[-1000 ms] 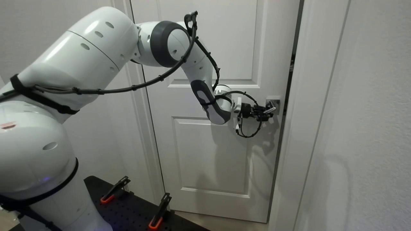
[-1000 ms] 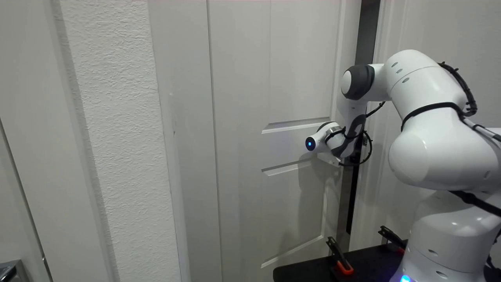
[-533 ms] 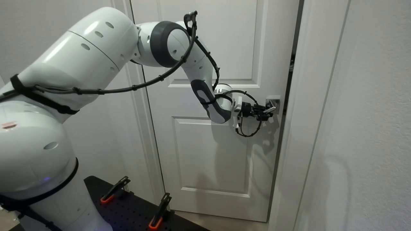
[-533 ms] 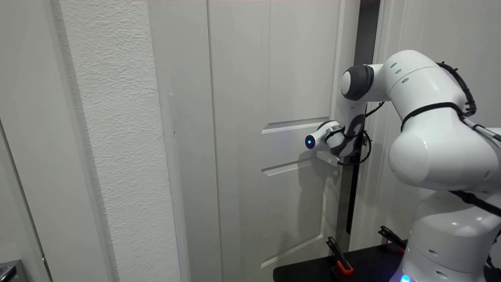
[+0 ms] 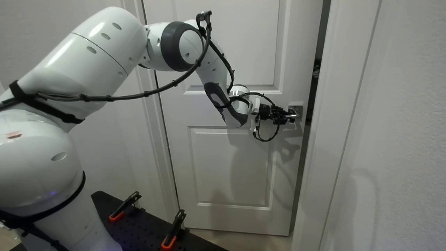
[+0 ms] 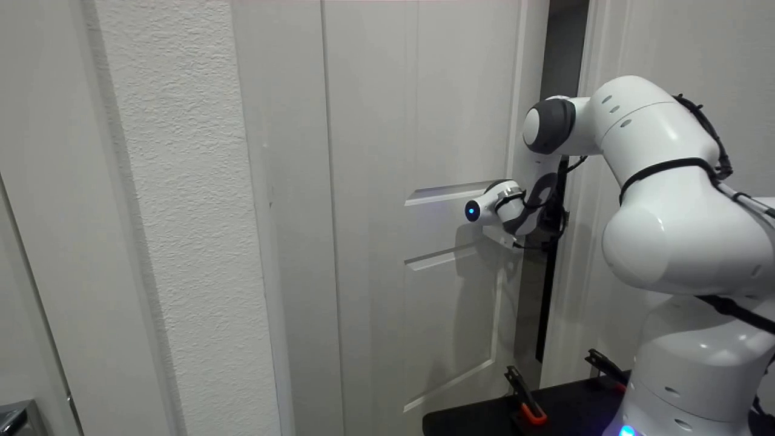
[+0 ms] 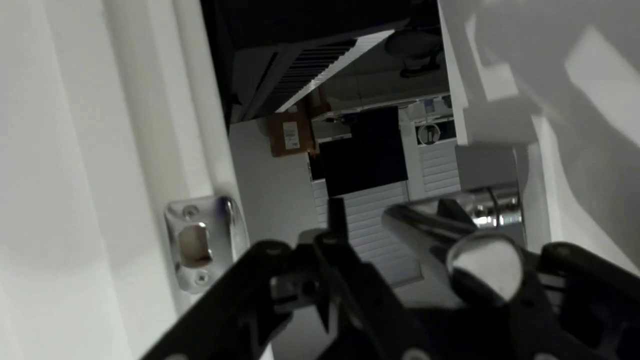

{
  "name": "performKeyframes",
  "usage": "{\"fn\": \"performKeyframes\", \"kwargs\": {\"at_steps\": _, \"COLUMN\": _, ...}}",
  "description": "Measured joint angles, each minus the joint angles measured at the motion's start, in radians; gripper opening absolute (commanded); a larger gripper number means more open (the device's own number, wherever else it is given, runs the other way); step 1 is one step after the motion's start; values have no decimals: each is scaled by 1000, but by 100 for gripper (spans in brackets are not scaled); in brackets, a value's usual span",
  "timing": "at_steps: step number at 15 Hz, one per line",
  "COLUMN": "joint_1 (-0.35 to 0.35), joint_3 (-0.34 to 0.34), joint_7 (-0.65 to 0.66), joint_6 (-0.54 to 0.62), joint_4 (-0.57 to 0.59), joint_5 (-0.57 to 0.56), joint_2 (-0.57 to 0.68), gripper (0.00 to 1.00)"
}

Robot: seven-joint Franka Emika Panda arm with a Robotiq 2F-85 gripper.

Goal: Turn the light on, open the door then turn off the light

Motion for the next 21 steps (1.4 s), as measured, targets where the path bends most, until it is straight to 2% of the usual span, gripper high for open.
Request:
{"fn": "performKeyframes", "kwargs": {"at_steps": 2, "joint_1": 18, "joint_3": -1, "joint_7": 0, "joint_6": -6, "joint_4": 13, "joint_5": 3, "joint_2": -27, "gripper": 96}}
{"fn": "performKeyframes", "kwargs": {"at_steps": 3, "joint_1": 25, "joint_3": -1, "joint_7": 0, "joint_6": -7, "joint_4": 17, "joint_5": 6, "joint_2": -41, "gripper": 100}}
{"fn": "performKeyframes", "kwargs": {"at_steps": 12, "joint_1": 38, "joint_3": -14, "joint_7": -21, "joint_6": 6, "joint_4": -23, "joint_5": 70, "joint_2": -162, "gripper": 100}}
{"fn": "performKeyframes", "kwargs": {"at_steps": 16, "joint_1": 30, "joint_3": -19, "joint_7": -138, "joint_6": 70, "joint_4": -115, "joint_5": 159, "joint_2": -275, "gripper": 100}}
{"fn": "performKeyframes", "kwargs": {"at_steps": 21, "joint_1": 23, "joint_3": -21, "joint_7": -381, "joint_6": 166, "joint_4": -270, "joint_5": 340, "joint_2": -463, "gripper": 100}}
